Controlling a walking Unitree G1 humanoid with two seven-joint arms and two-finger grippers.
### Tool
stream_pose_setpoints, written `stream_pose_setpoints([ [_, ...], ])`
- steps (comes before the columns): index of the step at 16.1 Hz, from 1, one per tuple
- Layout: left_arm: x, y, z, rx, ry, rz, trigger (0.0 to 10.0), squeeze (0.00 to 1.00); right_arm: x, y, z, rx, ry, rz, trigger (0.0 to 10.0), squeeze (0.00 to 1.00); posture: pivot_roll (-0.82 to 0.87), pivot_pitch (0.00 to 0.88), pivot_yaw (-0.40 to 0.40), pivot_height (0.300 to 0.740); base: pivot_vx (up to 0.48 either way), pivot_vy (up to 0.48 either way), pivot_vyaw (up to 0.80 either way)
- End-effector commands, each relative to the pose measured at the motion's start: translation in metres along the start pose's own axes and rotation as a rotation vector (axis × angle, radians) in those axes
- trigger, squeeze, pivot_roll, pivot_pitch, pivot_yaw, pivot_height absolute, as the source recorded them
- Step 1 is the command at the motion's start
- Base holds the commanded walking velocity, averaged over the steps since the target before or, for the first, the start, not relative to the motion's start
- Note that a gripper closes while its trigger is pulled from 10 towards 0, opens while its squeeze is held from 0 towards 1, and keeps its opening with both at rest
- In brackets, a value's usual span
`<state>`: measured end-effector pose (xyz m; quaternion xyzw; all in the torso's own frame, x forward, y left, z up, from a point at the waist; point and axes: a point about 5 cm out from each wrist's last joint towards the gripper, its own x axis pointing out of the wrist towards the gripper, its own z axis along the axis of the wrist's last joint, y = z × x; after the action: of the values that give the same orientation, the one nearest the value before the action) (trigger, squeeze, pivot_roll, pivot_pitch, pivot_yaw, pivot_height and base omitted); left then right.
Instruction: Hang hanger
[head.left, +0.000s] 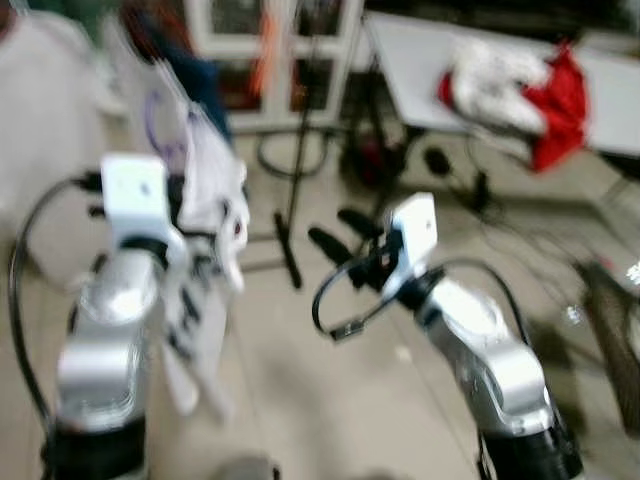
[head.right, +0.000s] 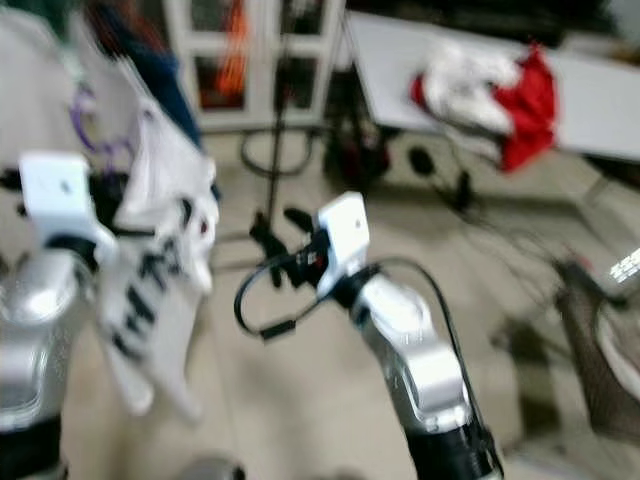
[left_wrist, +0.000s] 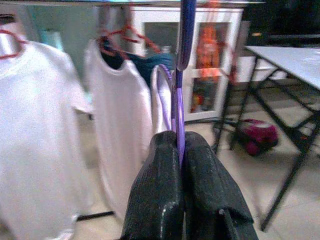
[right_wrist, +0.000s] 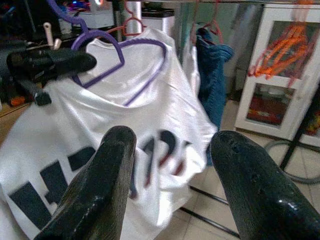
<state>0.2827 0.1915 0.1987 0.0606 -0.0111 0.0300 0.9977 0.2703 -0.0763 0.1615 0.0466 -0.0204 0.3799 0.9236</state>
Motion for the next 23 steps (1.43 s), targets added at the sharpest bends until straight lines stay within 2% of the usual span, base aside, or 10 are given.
stream_pose_setpoints([
  [1,0.004,-0.009,0.008,-0.003,-0.023,-0.033,10.0,0.00,-0.005,-0.012,0.000,-0.024,0.009,-0.058,10.0,0.00,0.09,0.064,-0.068,0.740,0.454,0.000,0.00],
  [5,0.006,-0.015,0.002,-0.034,-0.001,-0.090,10.0,0.00,-0.006,-0.013,0.001,-0.042,0.021,-0.052,10.0,0.00,0.08,0.070,-0.075,0.740,0.453,0.000,0.00],
  [6,0.004,-0.021,0.002,-0.057,0.002,-0.136,10.0,0.00,-0.006,-0.012,0.001,-0.040,0.022,-0.049,10.0,0.00,0.08,0.072,-0.076,0.740,0.454,0.000,0.00],
  [8,-0.012,-0.039,0.006,-0.094,0.010,-0.348,10.0,0.00,-0.014,-0.008,-0.004,-0.025,0.051,-0.027,10.0,0.00,0.08,0.077,-0.077,0.740,0.456,0.000,0.00],
  [11,-0.025,-0.047,0.003,-0.138,0.090,-0.420,10.0,0.00,-0.025,-0.009,-0.011,-0.021,0.090,-0.031,10.0,0.00,0.08,0.078,-0.074,0.740,0.456,0.000,0.00],
  [13,-0.036,-0.046,-0.006,-0.088,0.148,-0.418,10.0,0.00,-0.031,-0.009,-0.014,-0.016,0.118,-0.024,10.0,0.00,0.07,0.080,-0.069,0.740,0.454,0.000,0.00],
  [16,-0.053,-0.057,-0.012,-0.105,0.233,-0.552,10.0,0.00,-0.037,-0.008,-0.020,-0.009,0.160,0.003,10.0,0.00,0.09,0.086,-0.081,0.740,0.455,0.000,0.00],
  [18,-0.051,-0.057,-0.010,-0.106,0.228,-0.515,10.0,0.00,-0.037,-0.006,-0.021,-0.017,0.176,0.033,10.0,0.00,0.09,0.084,-0.084,0.740,0.456,0.000,0.00],
  [21,-0.034,-0.043,-0.007,-0.101,0.203,-0.317,10.0,0.00,-0.037,-0.005,-0.022,-0.012,0.183,0.040,10.0,0.00,0.09,0.076,-0.086,0.740,0.459,0.000,0.00],
  [23,-0.033,-0.046,-0.012,-0.111,0.236,-0.337,10.0,0.00,-0.036,-0.003,-0.021,-0.011,0.183,0.051,10.0,0.00,0.08,0.074,-0.084,0.740,0.459,0.000,0.00],
])
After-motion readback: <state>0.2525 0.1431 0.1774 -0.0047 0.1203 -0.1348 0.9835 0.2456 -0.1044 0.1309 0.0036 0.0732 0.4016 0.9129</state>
